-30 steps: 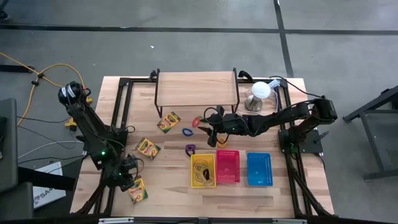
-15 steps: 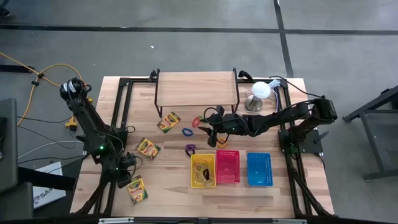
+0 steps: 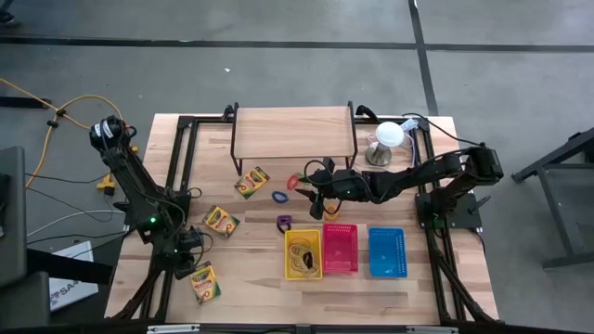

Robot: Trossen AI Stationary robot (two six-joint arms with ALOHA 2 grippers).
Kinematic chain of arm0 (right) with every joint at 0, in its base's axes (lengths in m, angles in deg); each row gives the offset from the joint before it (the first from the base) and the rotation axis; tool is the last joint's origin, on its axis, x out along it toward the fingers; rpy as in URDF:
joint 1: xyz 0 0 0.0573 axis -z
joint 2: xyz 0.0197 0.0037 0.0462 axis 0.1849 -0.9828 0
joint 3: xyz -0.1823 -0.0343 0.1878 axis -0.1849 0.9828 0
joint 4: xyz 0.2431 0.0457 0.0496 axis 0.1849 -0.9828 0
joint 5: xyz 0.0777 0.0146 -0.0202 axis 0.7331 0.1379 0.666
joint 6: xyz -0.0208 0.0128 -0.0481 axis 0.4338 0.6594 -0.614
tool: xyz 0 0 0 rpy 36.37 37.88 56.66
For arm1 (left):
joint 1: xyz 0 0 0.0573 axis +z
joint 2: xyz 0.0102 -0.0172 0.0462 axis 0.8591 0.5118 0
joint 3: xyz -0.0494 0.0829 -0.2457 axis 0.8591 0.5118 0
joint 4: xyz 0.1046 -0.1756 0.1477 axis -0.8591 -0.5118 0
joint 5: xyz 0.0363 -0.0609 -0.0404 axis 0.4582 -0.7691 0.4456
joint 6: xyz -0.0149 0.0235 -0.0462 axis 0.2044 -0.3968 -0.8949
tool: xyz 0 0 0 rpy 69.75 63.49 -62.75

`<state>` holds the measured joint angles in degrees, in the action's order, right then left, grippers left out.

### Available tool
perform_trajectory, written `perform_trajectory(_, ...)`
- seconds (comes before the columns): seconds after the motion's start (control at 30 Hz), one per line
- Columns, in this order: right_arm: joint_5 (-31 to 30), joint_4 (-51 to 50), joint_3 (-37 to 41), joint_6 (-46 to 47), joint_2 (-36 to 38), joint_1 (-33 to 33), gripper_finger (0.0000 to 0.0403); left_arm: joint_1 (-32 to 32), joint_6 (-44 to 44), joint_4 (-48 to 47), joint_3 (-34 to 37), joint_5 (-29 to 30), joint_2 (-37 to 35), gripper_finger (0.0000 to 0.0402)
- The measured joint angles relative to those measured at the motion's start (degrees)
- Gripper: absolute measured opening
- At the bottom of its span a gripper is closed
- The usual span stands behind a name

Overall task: Pick & Place Office Desk Supplies
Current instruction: Put the bottom crayon box into the red bin

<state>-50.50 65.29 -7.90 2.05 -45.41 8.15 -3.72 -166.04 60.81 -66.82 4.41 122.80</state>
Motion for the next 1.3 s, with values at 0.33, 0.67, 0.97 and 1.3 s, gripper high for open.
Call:
perform_trajectory(0.33, 0.0, -0.01, 0.0, -0.01, 0.0, 0.0, 0.014, 0.0, -0.29, 5.78, 1.37, -1.23, 3.08, 0.0163)
perform_trajectory(0.67, 0.0, 0.01, 0.0, -0.01, 0.0, -0.02, 0.014, 0.0, 0.1, 7.35, 1.46, -1.25, 3.61, 0.0163)
perform_trajectory(0.97, 0.0, 0.01, 0.0, 0.0, 0.0, 0.0, 0.014, 0.02, 0.14, 9.19, 1.54, -1.26, 3.7, 0.0163)
perform_trajectory(1.3, 0.0, 0.01, 0.0, -0.01, 0.0, 0.0, 0.014, 0.02, -0.05, 10.4, 1.52, -1.43, 3.67, 0.0163)
